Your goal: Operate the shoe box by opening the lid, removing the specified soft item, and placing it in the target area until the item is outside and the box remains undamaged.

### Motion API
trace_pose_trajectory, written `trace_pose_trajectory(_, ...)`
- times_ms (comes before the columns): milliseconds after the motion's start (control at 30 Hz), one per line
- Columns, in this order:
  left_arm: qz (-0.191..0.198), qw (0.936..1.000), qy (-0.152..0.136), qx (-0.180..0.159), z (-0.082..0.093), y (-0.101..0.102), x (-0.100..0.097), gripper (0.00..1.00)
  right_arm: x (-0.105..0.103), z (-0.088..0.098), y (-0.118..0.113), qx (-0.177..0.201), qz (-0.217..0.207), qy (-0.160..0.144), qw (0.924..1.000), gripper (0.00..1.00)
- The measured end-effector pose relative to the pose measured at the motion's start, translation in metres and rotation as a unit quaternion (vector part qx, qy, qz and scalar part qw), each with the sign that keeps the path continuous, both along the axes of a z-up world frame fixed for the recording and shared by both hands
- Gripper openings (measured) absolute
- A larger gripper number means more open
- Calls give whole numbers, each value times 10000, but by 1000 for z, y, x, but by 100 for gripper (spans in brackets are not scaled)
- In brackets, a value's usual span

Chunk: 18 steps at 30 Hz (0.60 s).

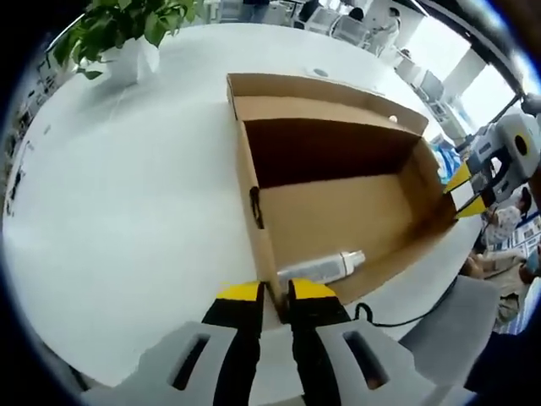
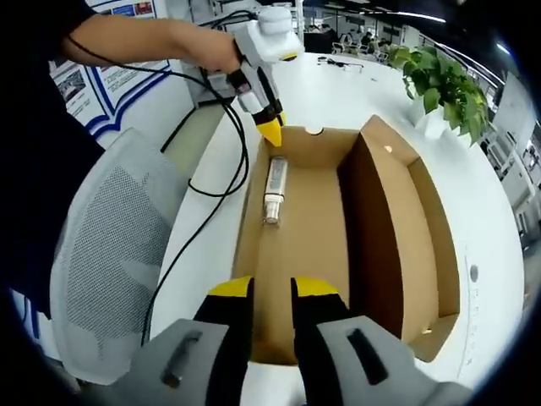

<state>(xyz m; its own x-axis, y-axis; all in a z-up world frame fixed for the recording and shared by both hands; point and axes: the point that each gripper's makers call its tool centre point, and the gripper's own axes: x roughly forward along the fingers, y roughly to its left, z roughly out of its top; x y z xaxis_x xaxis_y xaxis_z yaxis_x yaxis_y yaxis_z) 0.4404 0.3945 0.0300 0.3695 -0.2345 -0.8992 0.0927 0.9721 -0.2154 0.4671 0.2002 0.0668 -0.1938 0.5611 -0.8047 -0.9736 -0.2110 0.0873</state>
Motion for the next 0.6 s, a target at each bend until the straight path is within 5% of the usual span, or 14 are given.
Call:
trace_pose_trajectory(167,-437,9981,-191,381,18,6,11,25,2,-1,0,20,-42,23,10000,15)
trace_pose_trajectory(333,-1212,9883,-442,820,48,1,27,22,4,1,4,118,-110,89,9998,15)
trace_pose_trajectory(400,-1930,9753,-521,942,57,-13,32,21,4,1,4,145,-125,113,9998,15)
trace_pose_trajectory(500,-3075,9416,-704,1177,58,-32,40,19,4,0,5,155,-118,136,9997,15)
trace_pose_trajectory(600,-4017,9052,-340,1341,40,-37,33,25,3,0,6,175,-108,144,9997,15)
